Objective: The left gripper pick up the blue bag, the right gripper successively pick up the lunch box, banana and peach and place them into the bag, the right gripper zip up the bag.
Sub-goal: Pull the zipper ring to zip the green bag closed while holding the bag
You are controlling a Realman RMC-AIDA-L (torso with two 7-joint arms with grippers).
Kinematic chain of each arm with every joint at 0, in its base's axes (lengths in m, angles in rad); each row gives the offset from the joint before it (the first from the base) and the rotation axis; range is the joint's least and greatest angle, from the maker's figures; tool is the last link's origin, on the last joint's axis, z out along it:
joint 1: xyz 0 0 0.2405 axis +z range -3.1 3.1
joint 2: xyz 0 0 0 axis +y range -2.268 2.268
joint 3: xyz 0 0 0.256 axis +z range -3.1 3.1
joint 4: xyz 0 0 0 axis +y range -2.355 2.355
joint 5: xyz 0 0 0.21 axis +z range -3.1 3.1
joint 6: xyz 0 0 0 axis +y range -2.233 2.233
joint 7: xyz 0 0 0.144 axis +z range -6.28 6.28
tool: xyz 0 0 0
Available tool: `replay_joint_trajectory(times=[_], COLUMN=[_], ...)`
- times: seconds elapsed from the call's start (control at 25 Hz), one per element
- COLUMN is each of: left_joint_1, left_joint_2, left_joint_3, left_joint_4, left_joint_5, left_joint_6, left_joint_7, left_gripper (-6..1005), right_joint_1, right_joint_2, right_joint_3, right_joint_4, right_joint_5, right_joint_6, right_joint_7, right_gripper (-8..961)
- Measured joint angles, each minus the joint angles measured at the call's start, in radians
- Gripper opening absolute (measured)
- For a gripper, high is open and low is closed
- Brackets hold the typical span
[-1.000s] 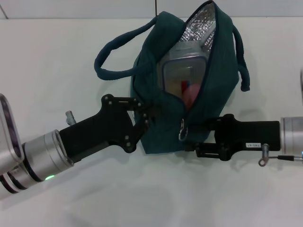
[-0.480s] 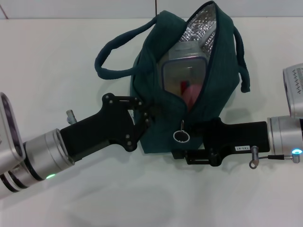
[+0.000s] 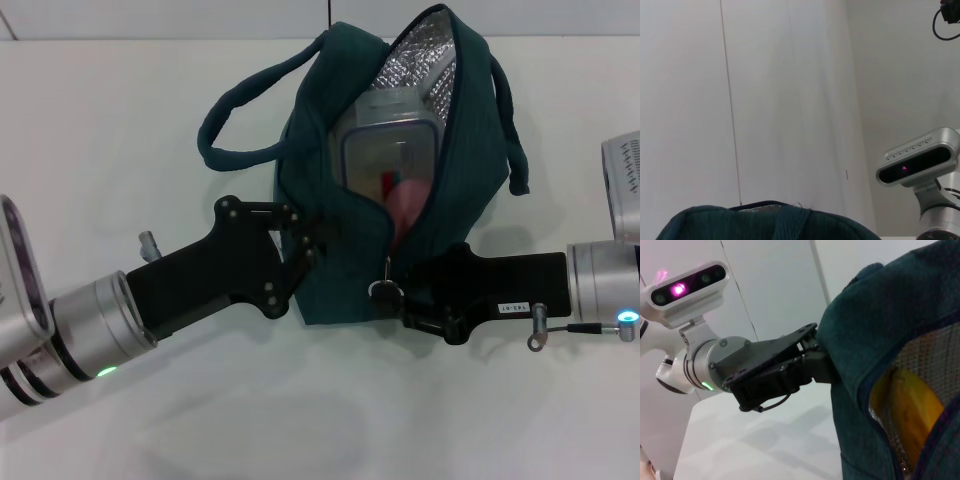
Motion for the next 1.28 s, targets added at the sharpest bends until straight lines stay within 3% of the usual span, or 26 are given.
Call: replay_joint_trajectory(times=[0.4, 0.88, 1.28], left_joint_1=[0.003, 0.006, 0.013], left_joint_2=[0.000, -0.005, -0.011], left_joint_3=[-0.005, -0.006, -0.001], left_joint_4=[0.000, -0.049, -0.145], left_joint_5=[-0.003, -0.038, -0.104], left_joint_6=[0.000, -0.028, -0.029], left_joint_7=[0.000, 0.023, 0.143], left_gripper=[44, 45, 68], right_joint_1=[-0.001, -0.053, -0.075], right_joint_2=[-0.008, -0.009, -0.015], right_joint_3=[0.003, 0.017, 0.061], right_joint_4=[-0.004, -0.124, -0.178], right_joint_5=[-0.003, -0.001, -0.007], right_joint_6=[0.001, -0.012, -0.052], right_joint_7=[0.023, -0.004, -0.108], right_gripper=[100, 7, 7])
